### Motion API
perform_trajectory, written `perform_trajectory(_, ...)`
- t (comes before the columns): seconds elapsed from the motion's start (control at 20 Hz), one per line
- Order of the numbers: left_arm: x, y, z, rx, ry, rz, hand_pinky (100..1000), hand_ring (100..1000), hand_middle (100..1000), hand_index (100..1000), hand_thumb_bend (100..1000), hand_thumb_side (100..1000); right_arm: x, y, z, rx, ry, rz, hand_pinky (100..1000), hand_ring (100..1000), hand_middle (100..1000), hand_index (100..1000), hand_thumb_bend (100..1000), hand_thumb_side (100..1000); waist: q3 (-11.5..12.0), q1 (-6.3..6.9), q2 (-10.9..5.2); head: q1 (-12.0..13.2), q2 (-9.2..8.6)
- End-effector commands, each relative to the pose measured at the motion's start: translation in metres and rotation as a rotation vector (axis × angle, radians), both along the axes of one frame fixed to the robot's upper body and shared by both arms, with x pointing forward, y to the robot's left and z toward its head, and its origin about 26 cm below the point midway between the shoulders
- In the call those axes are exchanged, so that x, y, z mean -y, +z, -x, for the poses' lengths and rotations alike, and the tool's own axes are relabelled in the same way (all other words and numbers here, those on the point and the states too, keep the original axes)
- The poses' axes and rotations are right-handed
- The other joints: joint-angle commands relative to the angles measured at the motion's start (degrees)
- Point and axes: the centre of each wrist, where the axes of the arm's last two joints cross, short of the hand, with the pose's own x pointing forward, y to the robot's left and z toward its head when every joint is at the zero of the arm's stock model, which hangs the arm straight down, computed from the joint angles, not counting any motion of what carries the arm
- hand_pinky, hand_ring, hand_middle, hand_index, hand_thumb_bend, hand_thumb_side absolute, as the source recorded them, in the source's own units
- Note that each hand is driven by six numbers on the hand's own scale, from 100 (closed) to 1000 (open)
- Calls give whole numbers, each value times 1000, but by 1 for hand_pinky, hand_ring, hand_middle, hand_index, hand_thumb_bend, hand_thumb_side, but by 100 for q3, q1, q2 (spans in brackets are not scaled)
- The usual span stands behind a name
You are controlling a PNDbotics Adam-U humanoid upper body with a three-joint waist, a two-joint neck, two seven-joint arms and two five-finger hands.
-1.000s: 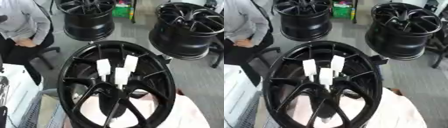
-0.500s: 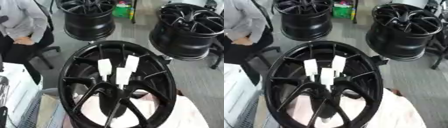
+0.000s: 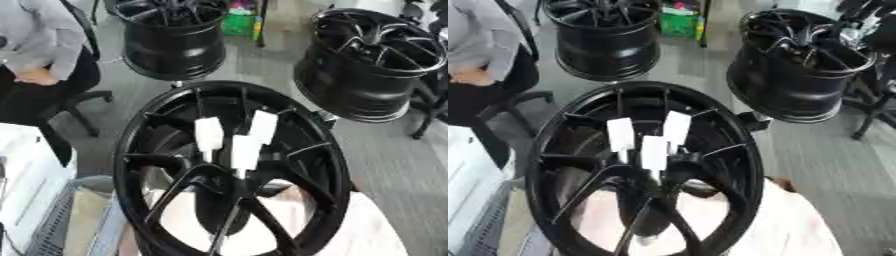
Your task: Pull the pin out of the wheel hub.
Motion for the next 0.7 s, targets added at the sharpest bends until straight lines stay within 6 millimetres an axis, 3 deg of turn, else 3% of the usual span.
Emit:
perform_trajectory(0.05, -2, 9, 2, 23, -7, -31, 759, 820, 646, 850, 100, 698, -1, 1, -17, -103, 42, 84, 873, 831, 781, 846, 200, 526, -22, 5, -64, -3, 9)
perform_trajectory(0.1, -2, 8, 2, 21, -6, -31, 759, 820, 646, 850, 100, 699, -5, 1, -23, -130, 63, 97, 875, 832, 779, 847, 278, 573, -34, 2, -67, 8, 15)
perform_trajectory(0.15, -3, 8, 2, 20, -5, -31, 759, 821, 646, 850, 100, 700, -9, 0, -31, -156, 87, 105, 874, 832, 784, 847, 206, 534, -44, 0, -70, 9, 19)
perform_trajectory(0.5, -5, 8, 3, 19, 9, -23, 759, 822, 648, 851, 100, 698, -46, -10, -70, -285, 228, 120, 870, 838, 796, 850, 216, 553, -76, 7, -84, -46, 32)
perform_trajectory(0.6, -4, 7, 3, 17, 10, -21, 759, 822, 648, 851, 100, 711, -57, -13, -79, -306, 261, 118, 869, 840, 799, 851, 261, 591, -80, 7, -87, -74, 32)
perform_trajectory(0.7, -4, 7, 3, 15, 12, -17, 759, 822, 648, 851, 100, 700, -67, -17, -85, -319, 286, 116, 868, 841, 801, 852, 219, 557, -83, 3, -89, -102, 32)
